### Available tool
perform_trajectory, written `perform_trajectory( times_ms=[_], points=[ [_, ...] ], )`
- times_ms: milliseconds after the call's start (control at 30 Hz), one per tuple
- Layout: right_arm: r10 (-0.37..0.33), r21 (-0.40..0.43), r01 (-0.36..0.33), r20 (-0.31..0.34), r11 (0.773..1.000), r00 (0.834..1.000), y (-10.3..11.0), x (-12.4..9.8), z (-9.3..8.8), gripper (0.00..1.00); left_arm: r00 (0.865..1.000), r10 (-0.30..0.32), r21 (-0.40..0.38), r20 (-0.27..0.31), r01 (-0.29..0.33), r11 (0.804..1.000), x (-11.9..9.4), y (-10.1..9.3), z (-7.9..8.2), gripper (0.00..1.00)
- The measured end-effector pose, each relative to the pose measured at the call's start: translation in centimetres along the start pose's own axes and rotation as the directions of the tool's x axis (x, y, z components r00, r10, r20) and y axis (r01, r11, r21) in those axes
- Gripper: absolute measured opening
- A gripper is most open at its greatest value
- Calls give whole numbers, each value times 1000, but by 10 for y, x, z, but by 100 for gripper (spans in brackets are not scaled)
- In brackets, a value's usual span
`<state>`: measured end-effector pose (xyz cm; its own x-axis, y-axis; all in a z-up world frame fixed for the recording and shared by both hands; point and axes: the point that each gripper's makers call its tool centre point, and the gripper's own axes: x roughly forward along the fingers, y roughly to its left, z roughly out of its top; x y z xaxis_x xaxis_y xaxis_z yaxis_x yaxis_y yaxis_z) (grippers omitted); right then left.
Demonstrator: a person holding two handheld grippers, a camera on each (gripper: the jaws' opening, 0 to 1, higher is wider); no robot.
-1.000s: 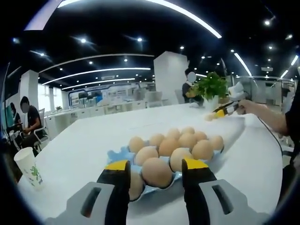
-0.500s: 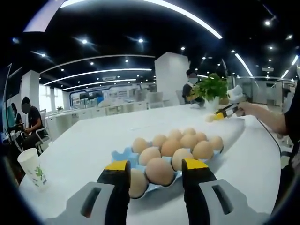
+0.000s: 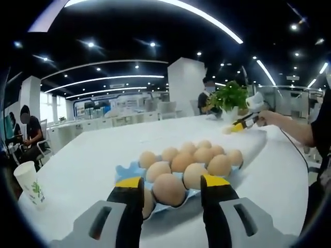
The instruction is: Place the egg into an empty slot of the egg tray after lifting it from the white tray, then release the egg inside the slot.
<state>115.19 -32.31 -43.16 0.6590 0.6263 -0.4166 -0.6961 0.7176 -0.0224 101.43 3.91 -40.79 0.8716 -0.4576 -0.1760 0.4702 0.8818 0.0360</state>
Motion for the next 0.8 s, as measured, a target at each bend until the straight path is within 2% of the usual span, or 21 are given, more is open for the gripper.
perform_trajectory(
  times_ms=[500, 800],
  points=[
    [-8, 4, 8, 26, 1000, 1000, 3, -6, 6, 28, 1000, -10, 6, 8, 10, 1000, 4, -5, 3, 45],
    [-14, -5, 15, 74, 1000, 997, 9, -19, 24, 28, 1000, -22, 3, 15, 22, 1000, 5, -10, 5, 45]
  ],
)
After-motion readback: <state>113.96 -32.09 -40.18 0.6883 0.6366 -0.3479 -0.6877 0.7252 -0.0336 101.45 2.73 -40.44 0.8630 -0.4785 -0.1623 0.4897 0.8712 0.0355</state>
